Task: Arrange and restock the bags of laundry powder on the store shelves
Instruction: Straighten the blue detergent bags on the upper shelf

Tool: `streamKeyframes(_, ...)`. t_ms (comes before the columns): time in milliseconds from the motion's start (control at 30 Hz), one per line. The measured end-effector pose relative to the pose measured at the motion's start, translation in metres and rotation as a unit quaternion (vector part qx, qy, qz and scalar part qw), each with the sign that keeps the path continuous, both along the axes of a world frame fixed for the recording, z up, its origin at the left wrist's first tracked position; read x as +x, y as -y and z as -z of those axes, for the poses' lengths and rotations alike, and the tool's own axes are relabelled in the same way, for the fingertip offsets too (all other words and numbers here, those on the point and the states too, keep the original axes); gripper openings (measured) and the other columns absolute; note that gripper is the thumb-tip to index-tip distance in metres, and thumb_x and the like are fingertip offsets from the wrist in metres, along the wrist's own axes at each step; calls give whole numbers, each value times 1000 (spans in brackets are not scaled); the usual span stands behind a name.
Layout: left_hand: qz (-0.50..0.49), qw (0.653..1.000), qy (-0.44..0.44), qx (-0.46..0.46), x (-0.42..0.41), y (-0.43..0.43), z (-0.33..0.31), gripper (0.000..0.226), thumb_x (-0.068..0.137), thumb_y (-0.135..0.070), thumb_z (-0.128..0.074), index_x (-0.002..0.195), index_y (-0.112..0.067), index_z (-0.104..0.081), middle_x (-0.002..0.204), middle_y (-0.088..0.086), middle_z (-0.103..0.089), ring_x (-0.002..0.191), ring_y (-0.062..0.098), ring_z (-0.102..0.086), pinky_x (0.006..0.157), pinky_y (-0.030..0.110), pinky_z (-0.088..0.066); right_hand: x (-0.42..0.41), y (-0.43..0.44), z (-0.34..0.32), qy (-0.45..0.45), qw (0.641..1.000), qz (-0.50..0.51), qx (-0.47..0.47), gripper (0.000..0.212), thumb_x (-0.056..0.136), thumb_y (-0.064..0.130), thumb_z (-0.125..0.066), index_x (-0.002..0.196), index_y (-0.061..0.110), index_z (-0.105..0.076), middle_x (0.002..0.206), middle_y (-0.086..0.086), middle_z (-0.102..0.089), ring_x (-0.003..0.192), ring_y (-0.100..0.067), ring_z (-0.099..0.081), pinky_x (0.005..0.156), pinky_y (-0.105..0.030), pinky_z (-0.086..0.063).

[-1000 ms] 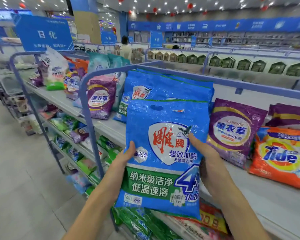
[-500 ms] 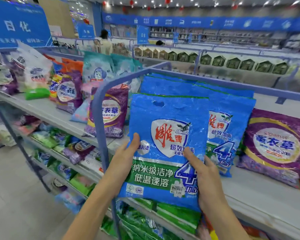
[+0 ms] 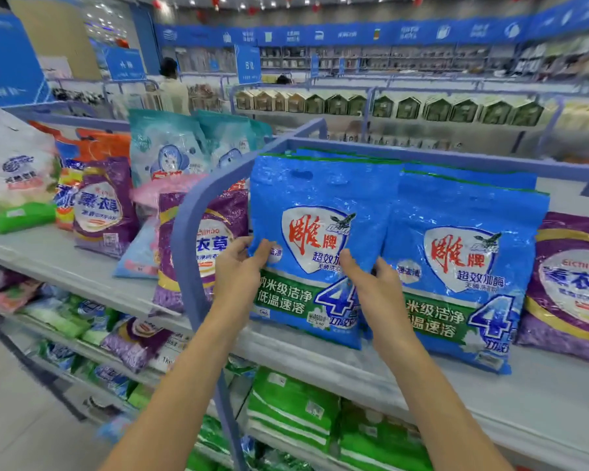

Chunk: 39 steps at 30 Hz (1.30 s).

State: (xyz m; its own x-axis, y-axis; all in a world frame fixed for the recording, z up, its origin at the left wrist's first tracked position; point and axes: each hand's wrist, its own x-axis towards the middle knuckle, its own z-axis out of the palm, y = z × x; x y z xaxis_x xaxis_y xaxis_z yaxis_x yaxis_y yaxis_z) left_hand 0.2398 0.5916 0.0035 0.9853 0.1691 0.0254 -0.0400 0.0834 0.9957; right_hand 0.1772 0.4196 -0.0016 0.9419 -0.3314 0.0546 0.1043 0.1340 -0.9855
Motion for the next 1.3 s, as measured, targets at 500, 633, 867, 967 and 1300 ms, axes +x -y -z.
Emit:
streamKeyframes(500,16,999,28,-29,23,-7,17,59,103,-52,-48,86,5,-49,79,6,-49,69,14,-41,67,34,-32,26,-9,-16,-31,983,181,24,50,87,51,-74,110,7,-69,110,-17,-73,99,-20,-66,100,-55,-53)
streamKeyframes(633,135,990,-6,51,-2,-24,27,30,94,-43,-67,113,-22,-56,96,-17,-63,81,-6,-57,72,24,-40,-19,-25,5,-11,978,198,-72,29,96,28,-71,123,23,-62,119,7,-70,107,-1,-67,98,-28,-54)
streamKeyframes(867,190,959,15,212,-16,-38,48,76,67,-1,-88,123,-28,-45,103,-16,-66,89,0,-64,56,7,-44,-34,-37,48,-134,940,142,-278,79,55,40,-95,124,29,-57,119,3,-70,100,-9,-71,93,-39,-58)
streamKeyframes(967,177,954,41,240,-12,-36,47,75,66,-8,-92,123,-27,-48,104,-16,-63,92,7,-59,61,5,-35,-31,-36,46,-106,939,172,-279,64,64,17,-96,116,25,-60,110,2,-73,90,-8,-72,87,-36,-60)
streamKeyframes(1300,187,924,115,313,-34,-41,64,80,88,-34,-76,153,-22,-30,151,0,-48,138,22,-46,115,44,-40,-48,-61,65,-107,845,241,-466,67,91,44,-72,147,19,-45,139,-1,-58,127,-23,-54,98,-40,-47)
